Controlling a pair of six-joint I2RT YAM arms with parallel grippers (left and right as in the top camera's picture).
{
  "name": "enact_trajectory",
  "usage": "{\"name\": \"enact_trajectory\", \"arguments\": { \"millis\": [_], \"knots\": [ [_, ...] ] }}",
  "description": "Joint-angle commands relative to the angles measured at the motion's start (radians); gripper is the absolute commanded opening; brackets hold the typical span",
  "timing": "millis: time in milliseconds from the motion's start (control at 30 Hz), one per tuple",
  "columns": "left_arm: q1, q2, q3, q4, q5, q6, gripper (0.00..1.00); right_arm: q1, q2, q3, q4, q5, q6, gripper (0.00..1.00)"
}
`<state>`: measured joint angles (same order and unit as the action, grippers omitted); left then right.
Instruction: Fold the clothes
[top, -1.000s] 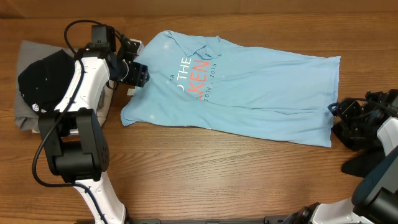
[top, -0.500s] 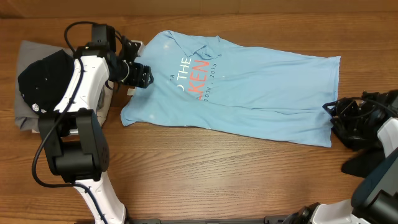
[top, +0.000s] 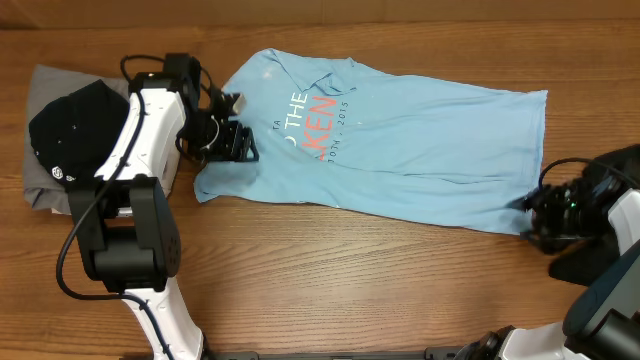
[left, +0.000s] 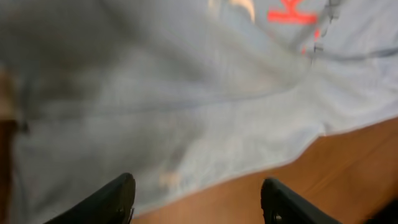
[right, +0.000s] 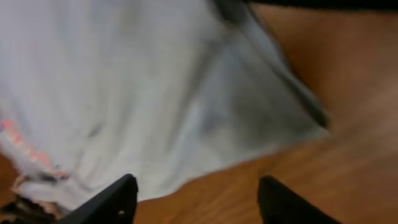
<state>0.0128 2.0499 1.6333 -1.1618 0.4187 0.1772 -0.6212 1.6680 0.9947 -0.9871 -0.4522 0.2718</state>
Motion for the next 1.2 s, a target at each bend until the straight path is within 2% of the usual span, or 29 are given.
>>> {"name": "enact_trajectory", "arguments": {
  "millis": [0, 100, 233, 333, 500, 567, 600, 667, 1067, 1167],
  "knots": [
    [0.011, 0.009, 0.019, -0.075, -0.060, -0.039, 0.71, -0.003, -0.029, 0.010, -0.029, 0.198, 0.070, 0.71],
    [0.038, 0.009, 0.018, -0.148, -0.071, -0.040, 0.77, -0.003, -0.029, -0.028, 0.002, 0.196, 0.087, 0.73],
    [0.070, 0.009, 0.002, -0.144, -0.144, -0.072, 0.82, -0.003, -0.028, -0.127, 0.150, 0.124, 0.108, 0.73],
    [0.088, 0.009, -0.025, -0.109, -0.164, -0.129, 0.85, -0.003, -0.028, -0.207, 0.283, 0.084, 0.150, 0.66],
    [0.103, 0.009, -0.089, -0.041, -0.159, -0.172, 0.87, -0.003, -0.028, -0.283, 0.441, 0.035, 0.181, 0.40],
    [0.103, 0.009, -0.122, -0.013, -0.159, -0.183, 0.88, -0.003, -0.028, -0.278, 0.454, -0.014, 0.170, 0.18],
    [0.103, 0.009, -0.137, 0.000, -0.159, -0.186, 0.88, -0.003, -0.028, -0.274, 0.448, -0.031, 0.171, 0.11],
    [0.103, 0.009, -0.163, 0.024, -0.159, -0.205, 0.87, -0.003, -0.028, -0.263, 0.423, -0.047, 0.171, 0.04],
    [0.130, 0.009, -0.194, 0.092, -0.163, -0.260, 0.86, -0.003, -0.031, -0.183, 0.221, 0.089, 0.170, 0.04],
    [0.136, 0.009, -0.199, 0.098, -0.165, -0.260, 0.76, -0.003, -0.031, -0.172, 0.196, 0.109, 0.170, 0.04]
  ]
}}
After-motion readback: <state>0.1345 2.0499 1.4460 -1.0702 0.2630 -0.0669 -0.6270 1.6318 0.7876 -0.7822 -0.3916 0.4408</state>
